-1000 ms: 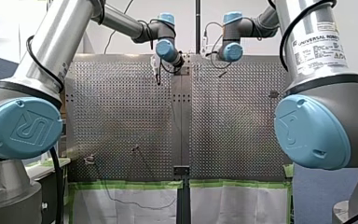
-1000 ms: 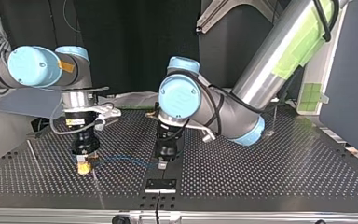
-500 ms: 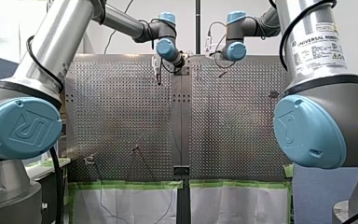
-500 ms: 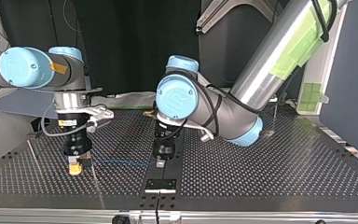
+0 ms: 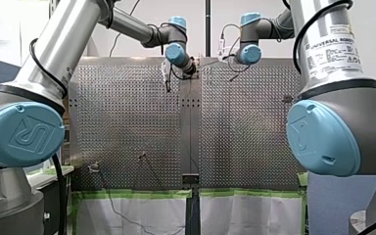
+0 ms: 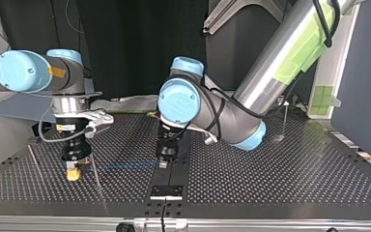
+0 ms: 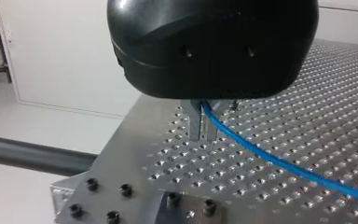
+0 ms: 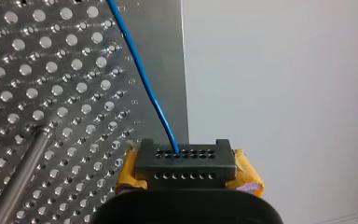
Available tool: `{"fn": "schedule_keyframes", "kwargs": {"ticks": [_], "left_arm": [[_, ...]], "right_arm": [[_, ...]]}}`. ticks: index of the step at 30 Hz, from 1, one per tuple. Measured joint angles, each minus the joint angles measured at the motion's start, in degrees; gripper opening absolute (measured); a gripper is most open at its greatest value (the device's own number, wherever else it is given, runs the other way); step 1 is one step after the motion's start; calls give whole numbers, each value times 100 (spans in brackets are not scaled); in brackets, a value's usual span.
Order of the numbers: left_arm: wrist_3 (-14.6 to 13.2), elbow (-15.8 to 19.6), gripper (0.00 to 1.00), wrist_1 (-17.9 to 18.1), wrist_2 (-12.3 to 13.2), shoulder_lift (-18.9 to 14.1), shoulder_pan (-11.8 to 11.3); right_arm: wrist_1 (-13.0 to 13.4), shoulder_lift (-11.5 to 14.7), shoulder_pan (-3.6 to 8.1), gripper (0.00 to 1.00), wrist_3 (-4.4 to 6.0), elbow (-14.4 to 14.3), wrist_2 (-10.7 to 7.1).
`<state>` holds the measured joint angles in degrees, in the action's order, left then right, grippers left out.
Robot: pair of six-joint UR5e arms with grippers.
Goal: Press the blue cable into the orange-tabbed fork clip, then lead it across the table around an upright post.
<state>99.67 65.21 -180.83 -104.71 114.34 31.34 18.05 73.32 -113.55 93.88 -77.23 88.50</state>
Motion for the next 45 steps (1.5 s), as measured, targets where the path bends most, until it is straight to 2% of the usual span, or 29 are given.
{"fn": "schedule_keyframes", "kwargs": {"ticks": [15, 23, 28, 35, 45], "left_arm": [[-7, -276, 0, -58, 65, 29, 78], [5, -360, 0, -112, 158, 76, 122], [13, -598, 0, -300, 185, 288, 226], [144, -981, 0, -374, 204, 579, 304], [171, -1210, 0, -354, 206, 944, 447]], "right_arm": [[-113, 52, 185, 0, 3, 0, 1], [-210, 243, 380, 0, 30, 0, 39], [-282, 302, 540, 0, 61, -9, 46], [-306, 300, 710, 0, 87, -111, 55], [-290, 173, 917, 0, 96, -278, 68]]}}
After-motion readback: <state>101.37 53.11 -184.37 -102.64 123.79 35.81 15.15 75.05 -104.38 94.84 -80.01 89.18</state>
